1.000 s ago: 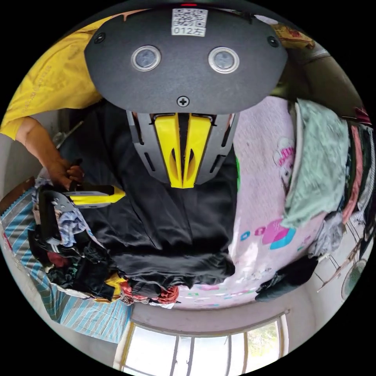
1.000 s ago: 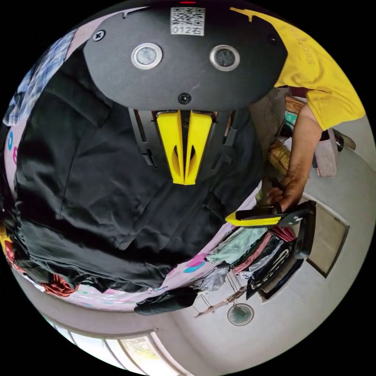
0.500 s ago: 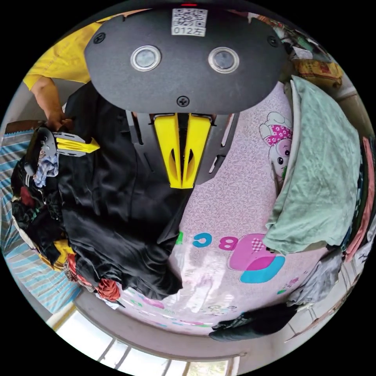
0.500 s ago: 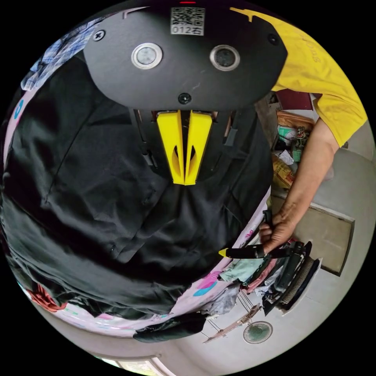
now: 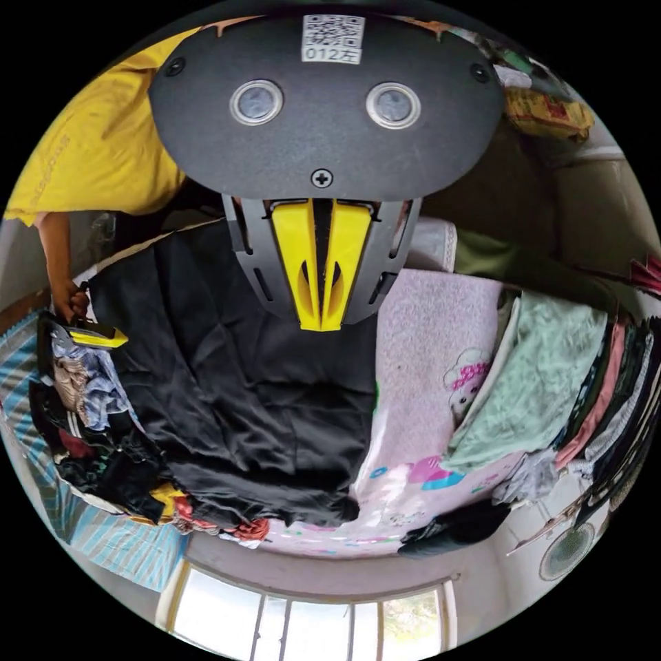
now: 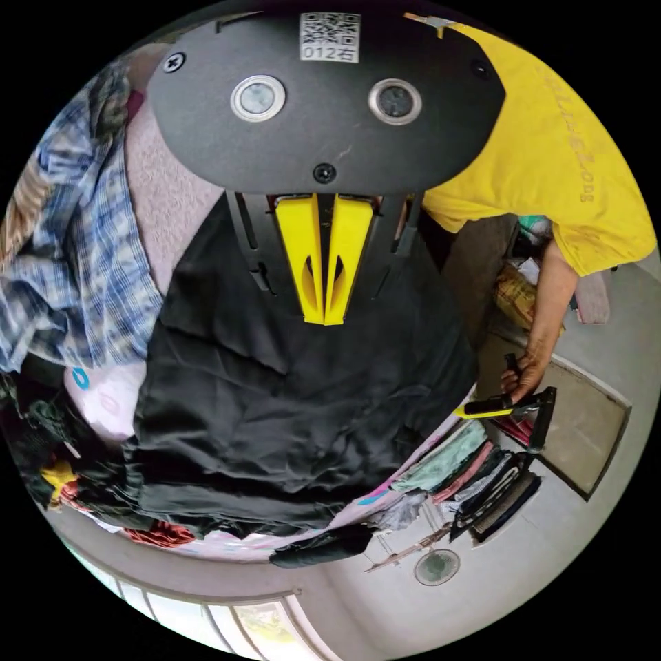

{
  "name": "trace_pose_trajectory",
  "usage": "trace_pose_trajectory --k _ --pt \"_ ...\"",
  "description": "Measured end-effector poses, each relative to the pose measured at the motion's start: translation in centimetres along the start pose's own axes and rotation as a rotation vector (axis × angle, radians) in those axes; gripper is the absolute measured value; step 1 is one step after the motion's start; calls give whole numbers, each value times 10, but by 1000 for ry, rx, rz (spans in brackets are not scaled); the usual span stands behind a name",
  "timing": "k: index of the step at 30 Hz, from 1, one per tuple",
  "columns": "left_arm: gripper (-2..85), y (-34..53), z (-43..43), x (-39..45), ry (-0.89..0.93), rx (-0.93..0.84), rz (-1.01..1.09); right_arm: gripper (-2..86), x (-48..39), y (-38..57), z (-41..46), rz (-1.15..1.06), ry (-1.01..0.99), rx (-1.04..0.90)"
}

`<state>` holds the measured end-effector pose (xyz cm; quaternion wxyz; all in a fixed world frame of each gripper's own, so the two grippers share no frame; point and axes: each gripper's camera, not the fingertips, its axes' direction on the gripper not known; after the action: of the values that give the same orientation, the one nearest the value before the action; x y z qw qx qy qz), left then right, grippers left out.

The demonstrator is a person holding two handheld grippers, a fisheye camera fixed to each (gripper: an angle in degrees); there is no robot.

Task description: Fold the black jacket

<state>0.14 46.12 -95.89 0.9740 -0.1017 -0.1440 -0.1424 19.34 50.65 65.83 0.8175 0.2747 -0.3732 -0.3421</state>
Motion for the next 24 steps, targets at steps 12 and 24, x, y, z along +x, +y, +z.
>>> trace_pose_trajectory --k 12,24 --pt "20 152 -17 -105 139 150 -323 14 32 76 -89 64 85 157" --pt "98 242 40 -167 507 201 -426 80 195 197 -150 533 -538 315"
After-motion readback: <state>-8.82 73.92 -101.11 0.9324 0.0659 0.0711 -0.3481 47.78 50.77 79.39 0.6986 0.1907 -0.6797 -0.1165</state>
